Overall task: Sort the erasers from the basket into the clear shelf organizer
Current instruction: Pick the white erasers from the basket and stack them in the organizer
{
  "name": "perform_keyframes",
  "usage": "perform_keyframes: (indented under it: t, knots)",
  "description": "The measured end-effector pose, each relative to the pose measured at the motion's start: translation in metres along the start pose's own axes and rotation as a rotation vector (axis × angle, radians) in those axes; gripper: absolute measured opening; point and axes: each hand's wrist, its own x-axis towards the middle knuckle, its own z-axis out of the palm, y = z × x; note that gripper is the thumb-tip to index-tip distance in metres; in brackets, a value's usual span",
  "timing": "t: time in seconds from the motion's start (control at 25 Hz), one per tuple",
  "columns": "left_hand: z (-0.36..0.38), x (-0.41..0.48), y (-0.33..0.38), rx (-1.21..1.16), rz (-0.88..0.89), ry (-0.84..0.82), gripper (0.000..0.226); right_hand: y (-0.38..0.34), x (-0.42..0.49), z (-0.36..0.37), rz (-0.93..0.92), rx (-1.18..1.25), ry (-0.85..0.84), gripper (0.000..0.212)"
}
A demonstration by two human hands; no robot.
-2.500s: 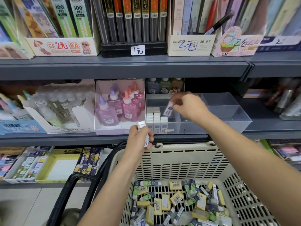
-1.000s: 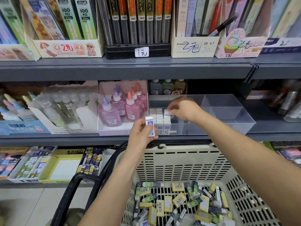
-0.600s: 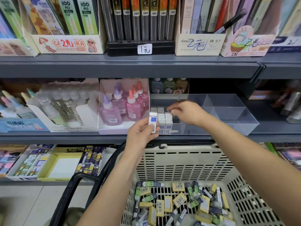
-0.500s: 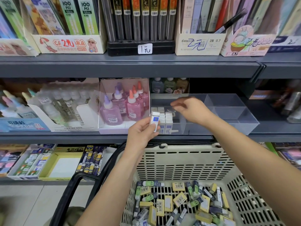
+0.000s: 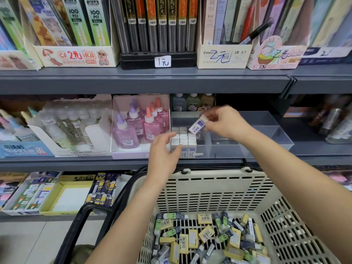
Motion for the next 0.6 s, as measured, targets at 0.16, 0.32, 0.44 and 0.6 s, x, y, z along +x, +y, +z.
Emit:
perform_keyframes:
  t: [0.16,0.32,0.44,0.6]
  knots:
    - [0.005,0.0,-0.012,0.098,-0.086,-0.045,0.046,0.0,0.026,0.008,0.025,-0.258,0.047,0.025]
    - [0.005,-0.002,-0.019,0.082,-0.055,-0.051,0.043,-0.002,0.036,0.03,-0.061,-0.403,-0.174,0.023]
    - [0.004,-0.002,-0.021,0.073,-0.042,-0.054,0.039,0.0,0.039,0.038,-0.05,-0.406,-0.29,0.027]
    - [0.004,0.0,-0.022,0.091,-0.045,-0.056,0.038,0.001,0.044,0.039,-0.052,-0.456,-0.373,0.035]
